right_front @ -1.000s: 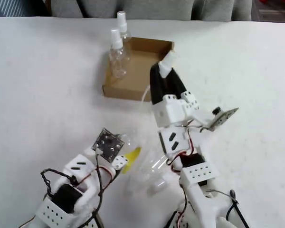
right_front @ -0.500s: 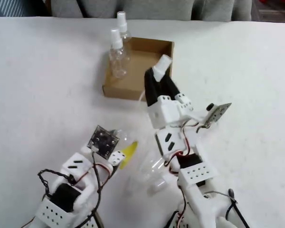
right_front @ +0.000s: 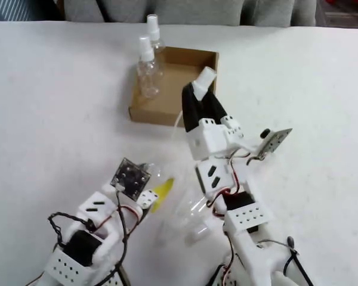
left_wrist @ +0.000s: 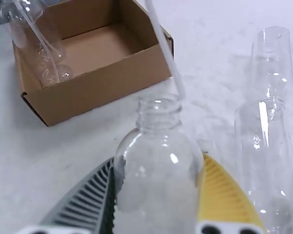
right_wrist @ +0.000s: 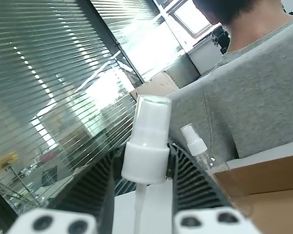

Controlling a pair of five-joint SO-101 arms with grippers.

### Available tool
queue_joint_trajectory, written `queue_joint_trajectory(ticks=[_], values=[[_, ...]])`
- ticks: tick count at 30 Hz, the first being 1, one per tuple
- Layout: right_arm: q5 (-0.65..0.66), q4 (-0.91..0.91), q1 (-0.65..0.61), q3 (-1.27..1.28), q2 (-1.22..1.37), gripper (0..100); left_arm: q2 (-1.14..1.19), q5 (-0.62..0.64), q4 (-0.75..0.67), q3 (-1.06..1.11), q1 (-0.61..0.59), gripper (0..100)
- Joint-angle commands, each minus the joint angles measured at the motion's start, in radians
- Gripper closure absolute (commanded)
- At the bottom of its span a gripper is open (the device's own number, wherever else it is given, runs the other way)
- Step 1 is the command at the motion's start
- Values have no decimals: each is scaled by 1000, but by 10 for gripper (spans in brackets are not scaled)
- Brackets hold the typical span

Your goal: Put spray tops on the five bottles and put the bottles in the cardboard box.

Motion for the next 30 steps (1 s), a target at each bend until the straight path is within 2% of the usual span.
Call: queue_joint_trajectory(ticks=[1,30], values=[[-3,5,-21,-48,-18,984,-10,8,-20,-15,16,976],[-2,1,-15,-104,97,984,-10,6,-3,-20,8,976]])
